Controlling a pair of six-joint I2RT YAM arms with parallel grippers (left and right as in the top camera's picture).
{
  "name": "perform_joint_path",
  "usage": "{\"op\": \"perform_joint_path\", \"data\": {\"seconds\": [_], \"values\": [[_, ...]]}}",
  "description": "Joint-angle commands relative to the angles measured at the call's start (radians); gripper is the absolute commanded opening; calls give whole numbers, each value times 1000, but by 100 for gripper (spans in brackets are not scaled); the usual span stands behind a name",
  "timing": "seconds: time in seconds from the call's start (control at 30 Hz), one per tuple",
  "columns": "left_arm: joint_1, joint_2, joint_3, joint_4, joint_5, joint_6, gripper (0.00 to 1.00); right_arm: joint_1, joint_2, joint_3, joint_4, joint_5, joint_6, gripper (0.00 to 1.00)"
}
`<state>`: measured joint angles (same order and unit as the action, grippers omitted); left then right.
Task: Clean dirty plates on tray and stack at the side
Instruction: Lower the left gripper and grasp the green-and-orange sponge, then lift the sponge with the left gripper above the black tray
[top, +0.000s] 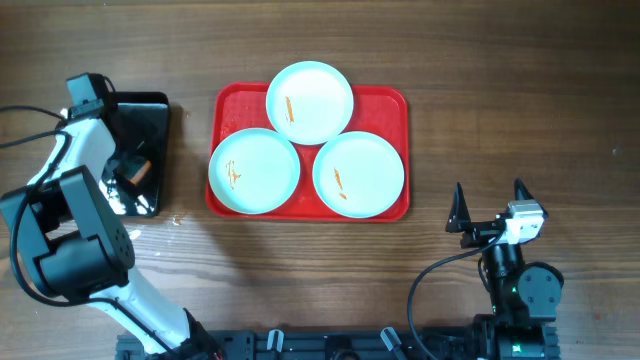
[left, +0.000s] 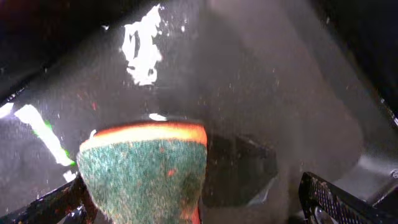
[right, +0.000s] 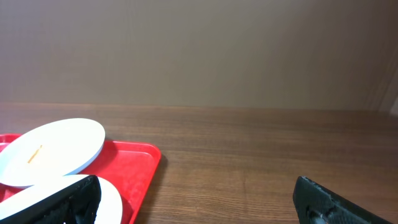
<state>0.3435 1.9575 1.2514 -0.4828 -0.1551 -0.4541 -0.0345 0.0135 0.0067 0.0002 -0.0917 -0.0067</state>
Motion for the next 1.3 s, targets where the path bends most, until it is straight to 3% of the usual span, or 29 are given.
{"op": "perform_joint_path", "data": {"seconds": [0.0, 0.23, 0.33, 0.5, 0.77, 1.0, 1.03, 1.17, 1.2, 1.23, 1.27], "values": [[2, -11, -2, 26, -30, 2, 100, -2, -6, -1, 2, 10, -18, 100], [2, 23, -2, 39, -84, 5, 99, -2, -6, -1, 2, 10, -18, 100], [2, 23, -2, 43, -87, 5, 89, -2, -6, -1, 2, 10, -18, 99], [2, 29, -2, 42, -86, 5, 82, -2, -6, -1, 2, 10, -18, 100], [3, 52, -2, 38, -145, 6, 82, -2, -6, -1, 2, 10, -18, 100], [13, 52, -3, -11, -145, 6, 74, -2, -6, -1, 2, 10, -17, 100], [13, 52, -3, -16, -142, 6, 67, -2, -6, -1, 2, 10, -18, 99], [13, 52, -9, -37, -102, 5, 55, -2, -6, -1, 2, 10, -18, 100], [13, 52, -10, -37, -90, 5, 43, -2, -6, -1, 2, 10, -18, 100], [13, 52, -10, -36, -89, 5, 24, -2, -6, -1, 2, 10, -18, 100], [13, 52, -10, -33, -89, 5, 16, -2, -6, -1, 2, 10, -18, 100]]}}
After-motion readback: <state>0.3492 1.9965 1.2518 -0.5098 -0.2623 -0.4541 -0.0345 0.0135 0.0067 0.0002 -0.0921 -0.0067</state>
